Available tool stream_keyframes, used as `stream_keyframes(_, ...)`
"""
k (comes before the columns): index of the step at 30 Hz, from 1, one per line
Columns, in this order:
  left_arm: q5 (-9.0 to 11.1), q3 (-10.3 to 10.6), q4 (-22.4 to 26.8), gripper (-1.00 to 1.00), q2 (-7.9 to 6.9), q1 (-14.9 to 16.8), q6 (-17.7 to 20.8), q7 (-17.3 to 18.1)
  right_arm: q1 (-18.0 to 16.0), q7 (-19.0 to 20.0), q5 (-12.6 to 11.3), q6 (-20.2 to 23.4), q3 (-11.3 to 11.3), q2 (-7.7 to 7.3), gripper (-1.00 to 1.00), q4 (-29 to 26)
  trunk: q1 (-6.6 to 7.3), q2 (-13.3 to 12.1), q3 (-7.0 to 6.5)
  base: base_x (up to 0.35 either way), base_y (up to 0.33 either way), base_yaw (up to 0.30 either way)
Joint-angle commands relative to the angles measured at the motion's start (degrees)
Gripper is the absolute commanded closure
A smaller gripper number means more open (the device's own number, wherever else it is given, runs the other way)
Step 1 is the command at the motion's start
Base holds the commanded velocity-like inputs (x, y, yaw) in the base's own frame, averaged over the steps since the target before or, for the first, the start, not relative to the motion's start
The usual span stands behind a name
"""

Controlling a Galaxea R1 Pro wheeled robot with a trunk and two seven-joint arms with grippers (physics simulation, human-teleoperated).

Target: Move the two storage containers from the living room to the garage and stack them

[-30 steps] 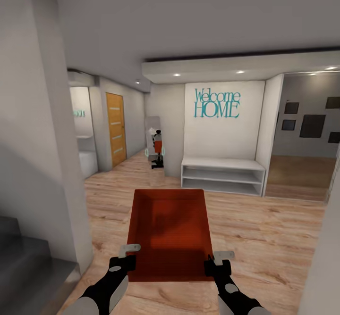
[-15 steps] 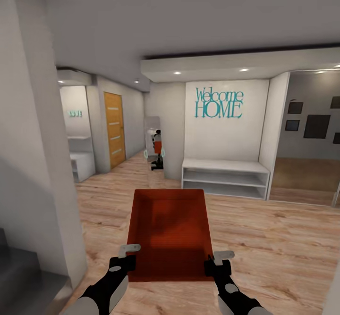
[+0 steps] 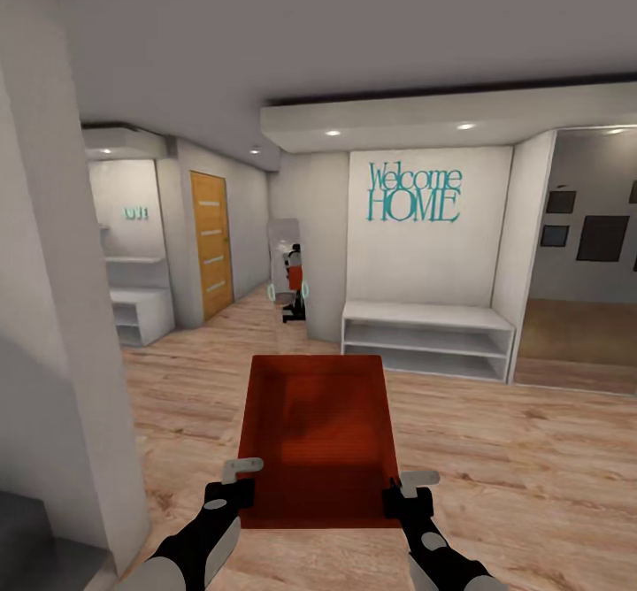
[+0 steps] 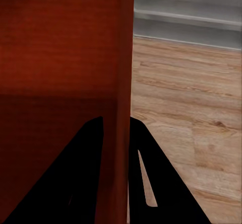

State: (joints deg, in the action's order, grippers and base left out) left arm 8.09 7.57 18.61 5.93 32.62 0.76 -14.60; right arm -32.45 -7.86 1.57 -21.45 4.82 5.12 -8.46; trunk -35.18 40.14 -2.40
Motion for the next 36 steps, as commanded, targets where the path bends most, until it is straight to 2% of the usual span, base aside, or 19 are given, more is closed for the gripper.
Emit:
stream_keyframes(1,0.9,0.0,-0.1,1.00,-0.66,0.0,0.1,-0.7,-0.1,-0.8,0.0,-0.3,-1.6,-0.20,1.00,-0.2,-0.04,0.0,0.00,0.322,0.000,0.000)
stream_keyframes(36,0.9,0.0,-0.1,1.00,-0.63,0.0,0.1,-0.7,-0.1,-0.8,0.0,-0.3,-1.6,-0.20,1.00,-0.2,-0.04,0.0,0.00,0.322,0.000,0.000)
